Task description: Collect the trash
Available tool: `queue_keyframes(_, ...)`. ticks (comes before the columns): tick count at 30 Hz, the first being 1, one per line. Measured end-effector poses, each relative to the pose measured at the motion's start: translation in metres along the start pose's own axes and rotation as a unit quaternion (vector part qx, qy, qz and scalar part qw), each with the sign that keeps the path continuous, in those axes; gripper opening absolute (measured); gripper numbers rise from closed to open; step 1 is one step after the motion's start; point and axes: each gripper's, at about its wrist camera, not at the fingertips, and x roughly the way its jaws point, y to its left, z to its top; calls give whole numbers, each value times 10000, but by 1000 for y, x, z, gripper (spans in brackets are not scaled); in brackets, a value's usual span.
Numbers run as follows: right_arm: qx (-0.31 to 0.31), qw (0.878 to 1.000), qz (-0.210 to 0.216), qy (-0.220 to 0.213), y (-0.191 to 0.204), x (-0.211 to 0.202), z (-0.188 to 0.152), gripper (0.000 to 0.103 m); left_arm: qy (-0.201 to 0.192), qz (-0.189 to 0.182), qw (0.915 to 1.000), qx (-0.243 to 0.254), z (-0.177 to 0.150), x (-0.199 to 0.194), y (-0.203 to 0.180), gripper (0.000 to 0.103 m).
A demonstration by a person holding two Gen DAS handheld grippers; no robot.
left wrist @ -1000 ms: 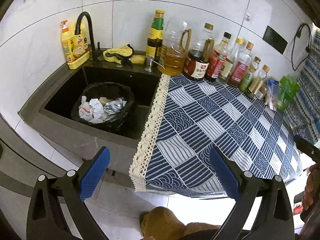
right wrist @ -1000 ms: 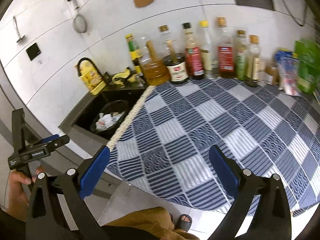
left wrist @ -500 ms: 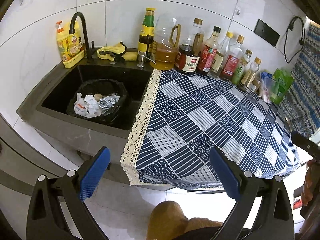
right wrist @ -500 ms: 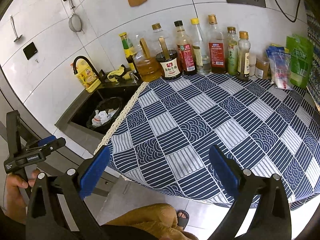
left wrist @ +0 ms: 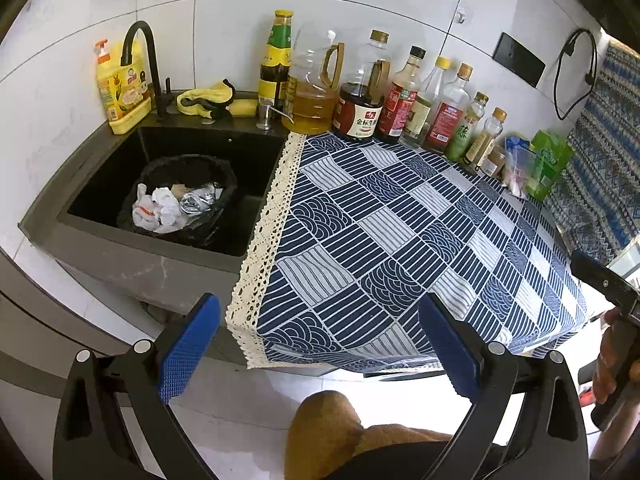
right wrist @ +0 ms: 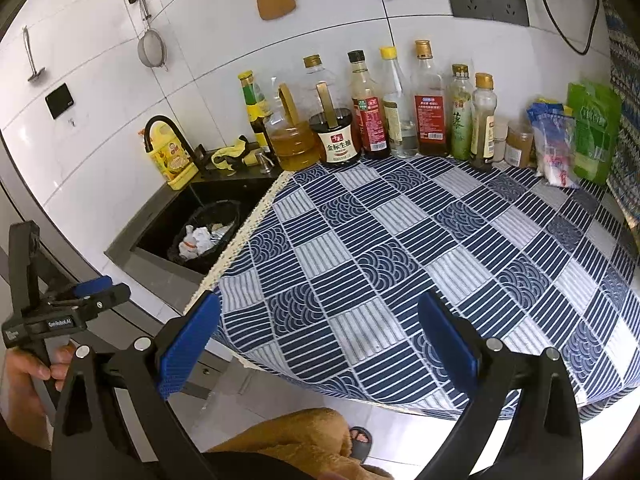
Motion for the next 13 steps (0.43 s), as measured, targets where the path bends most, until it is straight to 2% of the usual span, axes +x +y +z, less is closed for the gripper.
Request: queue_keyframes(13,81,9994,247,210,3,22,1,98,1,274,9996,0,2,-1,5,96)
